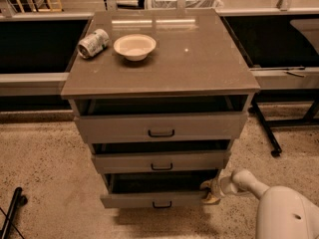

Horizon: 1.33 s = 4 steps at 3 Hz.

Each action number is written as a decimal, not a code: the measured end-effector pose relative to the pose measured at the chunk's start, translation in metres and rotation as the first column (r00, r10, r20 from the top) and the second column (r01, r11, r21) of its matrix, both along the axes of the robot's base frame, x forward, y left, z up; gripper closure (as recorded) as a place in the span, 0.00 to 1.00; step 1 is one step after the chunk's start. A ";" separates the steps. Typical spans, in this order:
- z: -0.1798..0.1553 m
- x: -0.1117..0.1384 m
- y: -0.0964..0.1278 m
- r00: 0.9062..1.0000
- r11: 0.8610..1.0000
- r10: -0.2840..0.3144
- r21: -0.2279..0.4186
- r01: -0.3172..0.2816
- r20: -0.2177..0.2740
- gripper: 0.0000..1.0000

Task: Open bottom drawer

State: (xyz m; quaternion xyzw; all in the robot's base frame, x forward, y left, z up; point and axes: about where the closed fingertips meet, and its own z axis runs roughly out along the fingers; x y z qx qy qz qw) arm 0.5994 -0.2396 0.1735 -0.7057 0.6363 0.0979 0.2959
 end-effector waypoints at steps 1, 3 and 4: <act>0.001 -0.001 0.000 1.000 1.000 0.000 0.000 0.000 -0.001 0.29; 0.001 -0.001 0.000 1.000 1.000 0.000 0.000 0.000 -0.001 0.00; -0.002 -0.001 0.001 1.000 1.000 -0.003 0.008 0.003 -0.012 0.00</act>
Offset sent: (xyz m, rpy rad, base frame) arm -0.0006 -0.0001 0.0011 0.0001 0.0005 0.0000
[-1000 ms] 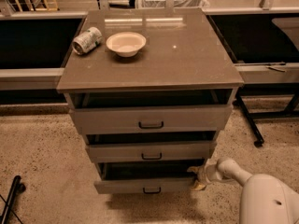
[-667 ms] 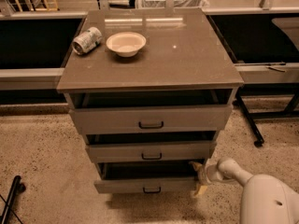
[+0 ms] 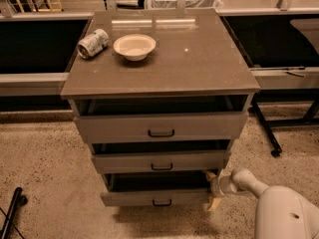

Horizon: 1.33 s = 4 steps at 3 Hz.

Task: Open bottom drawer

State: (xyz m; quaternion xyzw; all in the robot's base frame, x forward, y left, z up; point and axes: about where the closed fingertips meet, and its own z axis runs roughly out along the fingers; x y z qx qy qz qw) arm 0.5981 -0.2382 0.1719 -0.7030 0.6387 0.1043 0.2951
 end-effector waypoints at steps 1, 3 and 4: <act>0.000 0.000 0.000 1.000 1.000 0.000 0.000 0.000 0.000 0.00; 0.005 -0.042 -0.022 0.996 0.977 -0.071 -0.204 0.058 -0.059 0.46; 0.006 -0.088 -0.014 0.991 0.968 -0.072 -0.248 0.042 -0.114 0.45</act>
Offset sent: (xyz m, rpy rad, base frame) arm -0.1519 0.0131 -0.0272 -0.3253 0.2483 -0.0284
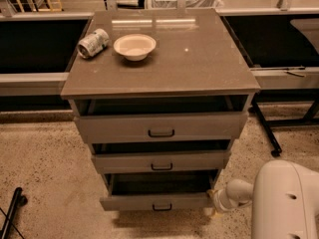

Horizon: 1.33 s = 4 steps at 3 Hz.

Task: Open bottom drawer

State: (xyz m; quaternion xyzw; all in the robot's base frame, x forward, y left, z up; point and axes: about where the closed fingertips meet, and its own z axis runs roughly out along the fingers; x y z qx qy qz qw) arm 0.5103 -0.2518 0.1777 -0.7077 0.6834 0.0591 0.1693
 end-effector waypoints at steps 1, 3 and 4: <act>0.001 -0.015 0.004 1.000 1.000 0.004 0.003 -0.004 -0.020 0.36; 0.001 -0.015 0.005 1.000 1.000 0.004 0.003 -0.004 -0.020 0.00; 0.001 -0.015 0.005 1.000 1.000 0.004 0.003 -0.004 -0.020 0.00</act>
Offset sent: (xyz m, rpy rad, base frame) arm -0.0150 0.0045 0.0007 0.0030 0.0197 0.0041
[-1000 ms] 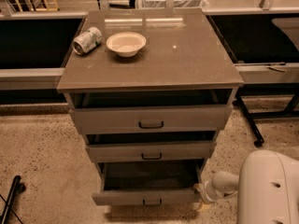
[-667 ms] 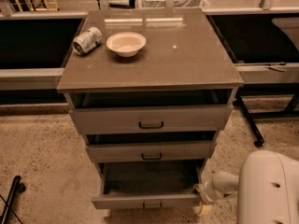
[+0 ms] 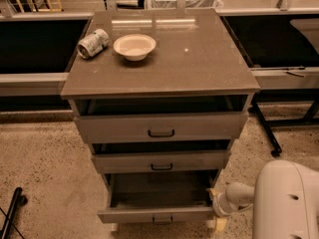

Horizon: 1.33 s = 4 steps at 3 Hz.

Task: Open bottom drawer

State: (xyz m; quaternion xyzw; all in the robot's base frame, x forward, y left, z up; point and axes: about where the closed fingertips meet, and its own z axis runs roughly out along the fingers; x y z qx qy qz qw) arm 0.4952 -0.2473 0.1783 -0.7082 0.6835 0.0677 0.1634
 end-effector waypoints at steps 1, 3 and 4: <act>-0.007 -0.009 0.010 0.997 0.998 0.052 0.021 -0.051 -0.050 0.00; -0.011 -0.039 0.032 0.975 0.983 0.164 0.107 -0.149 -0.149 0.03; -0.011 -0.039 0.032 0.975 0.983 0.164 0.107 -0.149 -0.149 0.25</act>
Offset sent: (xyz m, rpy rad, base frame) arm -0.0605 0.0558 -0.0094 0.1966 0.2377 0.2872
